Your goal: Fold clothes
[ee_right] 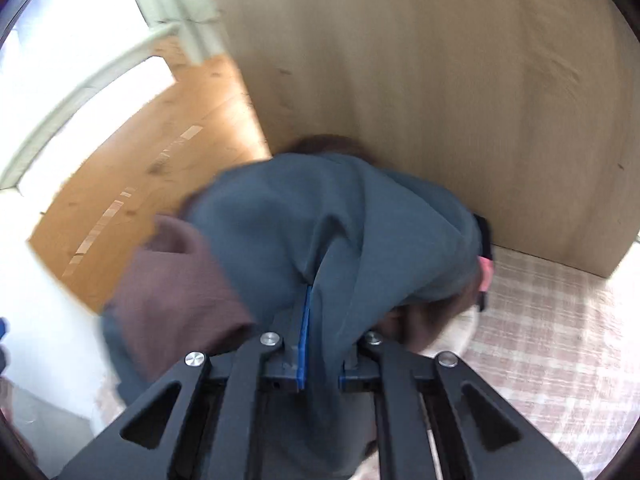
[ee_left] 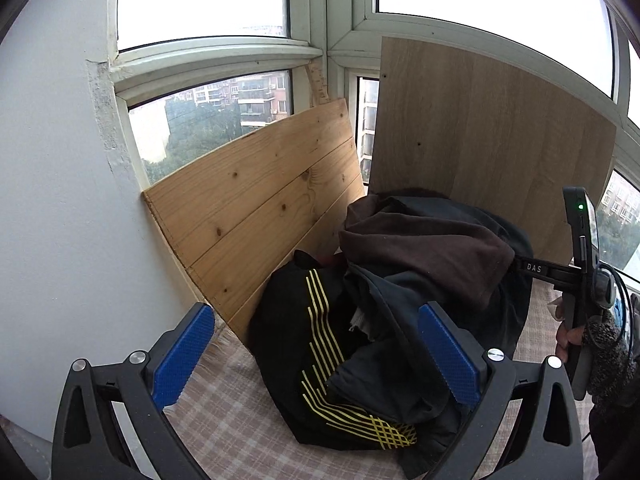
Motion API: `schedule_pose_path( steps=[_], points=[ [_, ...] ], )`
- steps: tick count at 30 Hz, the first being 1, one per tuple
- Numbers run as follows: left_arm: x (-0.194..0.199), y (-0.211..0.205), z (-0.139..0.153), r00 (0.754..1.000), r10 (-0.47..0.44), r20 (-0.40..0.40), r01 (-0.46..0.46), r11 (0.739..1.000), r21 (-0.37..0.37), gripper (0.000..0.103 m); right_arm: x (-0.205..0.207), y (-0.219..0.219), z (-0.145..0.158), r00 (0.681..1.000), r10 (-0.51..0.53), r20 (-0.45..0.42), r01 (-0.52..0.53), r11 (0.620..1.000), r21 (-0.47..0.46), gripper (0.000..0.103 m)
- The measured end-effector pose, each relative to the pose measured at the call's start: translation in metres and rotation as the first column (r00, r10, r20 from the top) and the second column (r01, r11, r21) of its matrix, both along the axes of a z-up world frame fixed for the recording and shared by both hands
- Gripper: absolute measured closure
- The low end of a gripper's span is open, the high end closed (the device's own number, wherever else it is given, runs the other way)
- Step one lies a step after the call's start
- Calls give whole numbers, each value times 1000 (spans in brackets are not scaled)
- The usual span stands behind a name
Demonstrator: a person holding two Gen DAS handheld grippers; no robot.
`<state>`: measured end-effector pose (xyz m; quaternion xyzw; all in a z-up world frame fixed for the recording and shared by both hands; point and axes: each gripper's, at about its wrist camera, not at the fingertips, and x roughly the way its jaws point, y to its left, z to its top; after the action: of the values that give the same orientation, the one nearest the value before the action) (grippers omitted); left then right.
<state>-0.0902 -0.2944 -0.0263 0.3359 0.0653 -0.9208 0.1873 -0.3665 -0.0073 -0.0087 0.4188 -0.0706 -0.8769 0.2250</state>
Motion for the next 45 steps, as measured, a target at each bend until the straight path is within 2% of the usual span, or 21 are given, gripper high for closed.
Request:
schedule_pose_path(
  steps=[4,8,10,13,15,17,18,21,22,24,25,27,29,31,34,37,39,41,43,45],
  points=[
    [16,-6,11,999,27,-24,-27,1000,-7,1,38,-36,33,988,137,-67,-141,988,-69,95],
    [42,-15,28,996,67,-63,-67,998,-6,1,82,-105,44,942,327,-75,-334,936,-107,95],
    [56,-19,38,993,86,-78,-87,996,-17,1,99,-140,34,918,391,-68,-396,910,-121,95],
    [79,-27,50,988,127,-90,-132,990,-56,1,126,-174,12,898,438,-38,-439,898,-37,90],
    [89,-34,54,982,163,-91,-170,982,-81,1,139,-167,10,899,438,-28,-438,899,2,82],
    [95,-42,54,978,192,-84,-198,977,-83,1,152,-160,7,899,437,-17,-436,899,39,64],
    [96,-45,53,976,201,-82,-207,975,-79,1,157,-148,11,895,447,-5,-447,895,-1,60],
    [91,-44,48,978,196,-73,-201,978,-63,1,180,-98,26,881,472,12,-468,876,-117,59],
    [86,-41,45,981,183,-65,-187,981,-60,1,186,-77,30,896,445,1,-442,889,-117,58],
    [69,-30,39,989,138,-43,-140,988,-58,1,191,-33,35,935,353,-19,-354,930,-98,50],
    [58,-21,35,994,104,-32,-106,993,-59,1,189,-8,35,961,273,-29,-275,959,-74,42],
    [31,2,27,1000,26,-1,-26,997,-68,1,179,38,32,993,101,-61,-103,995,-17,41],
    [1,30,17,998,-60,21,61,994,-86,1,160,73,23,996,-31,-83,37,997,71,40],
    [-28,61,7,990,-134,45,139,983,-121,1,135,95,9,994,-89,-67,97,988,124,40],
    [-68,100,-14,975,-202,97,218,953,-208,1,102,109,-11,991,-134,-7,134,985,107,40],
    [-97,118,-39,971,-197,134,230,925,-302,1,81,122,-19,990,-133,52,134,991,-3,40],
    [-114,109,-55,969,-178,169,222,929,-295,1,65,119,-26,988,-142,62,143,989,-20,40],
    [-128,95,-73,966,-144,216,200,944,-264,1,50,106,-29,988,-148,45,147,989,13,40],
    [-138,78,-92,961,-88,263,161,949,-270,3,36,98,-32,988,-151,45,150,988,32,40],
    [-142,58,-109,951,-14,308,110,949,-296,4,22,92,-39,986,-142,87,143,990,-4,40]
  ],
)
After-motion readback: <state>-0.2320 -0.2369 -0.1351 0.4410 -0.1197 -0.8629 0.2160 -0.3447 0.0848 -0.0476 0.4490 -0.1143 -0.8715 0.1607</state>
